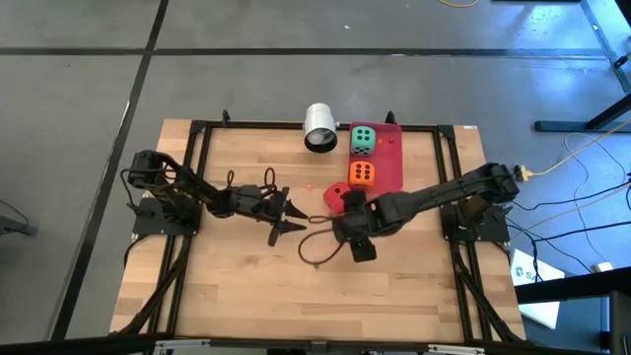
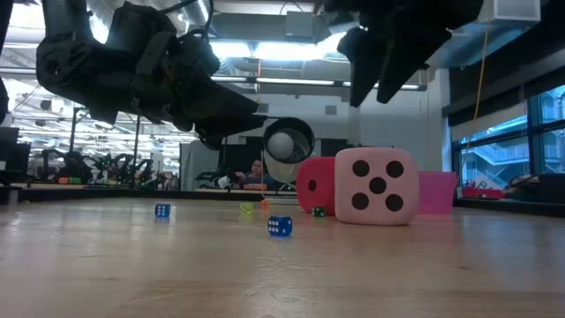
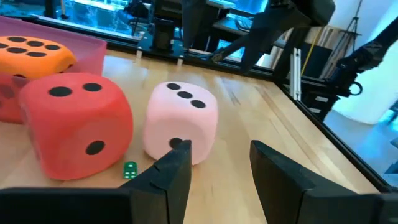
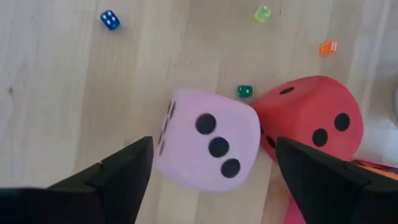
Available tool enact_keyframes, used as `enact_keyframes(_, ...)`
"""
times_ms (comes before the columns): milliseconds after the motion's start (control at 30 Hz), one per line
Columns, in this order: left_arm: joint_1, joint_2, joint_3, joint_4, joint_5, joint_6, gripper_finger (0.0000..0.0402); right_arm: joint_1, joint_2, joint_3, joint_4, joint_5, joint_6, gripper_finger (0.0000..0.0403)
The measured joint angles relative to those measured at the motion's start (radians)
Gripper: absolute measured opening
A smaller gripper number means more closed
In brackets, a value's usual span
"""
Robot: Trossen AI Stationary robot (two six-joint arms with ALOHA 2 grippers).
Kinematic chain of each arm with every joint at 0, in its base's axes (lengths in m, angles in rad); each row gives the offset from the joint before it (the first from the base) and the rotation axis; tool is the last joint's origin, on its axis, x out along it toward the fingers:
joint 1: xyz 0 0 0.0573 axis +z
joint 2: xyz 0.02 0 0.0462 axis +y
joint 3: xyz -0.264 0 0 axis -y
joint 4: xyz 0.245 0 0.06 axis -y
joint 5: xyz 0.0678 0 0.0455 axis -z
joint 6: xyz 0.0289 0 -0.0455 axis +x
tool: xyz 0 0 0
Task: Pick & Place Dice
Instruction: Put the big pink dice into the red bin
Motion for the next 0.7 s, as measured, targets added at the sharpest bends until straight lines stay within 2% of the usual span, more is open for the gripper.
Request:
enact_keyframes(333,-0.077,0.0,0.0,-0.017,-0.045,-0.032,0.0157,0.106,0.102,0.018,0.018,0.168,0.291,0.0332)
enact_keyframes(700,-0.14,0.0,0.0,-0.021,-0.08,-0.034,0.0157,0.145,0.211,0.018,-0.057,0.293,0.462,0.0329)
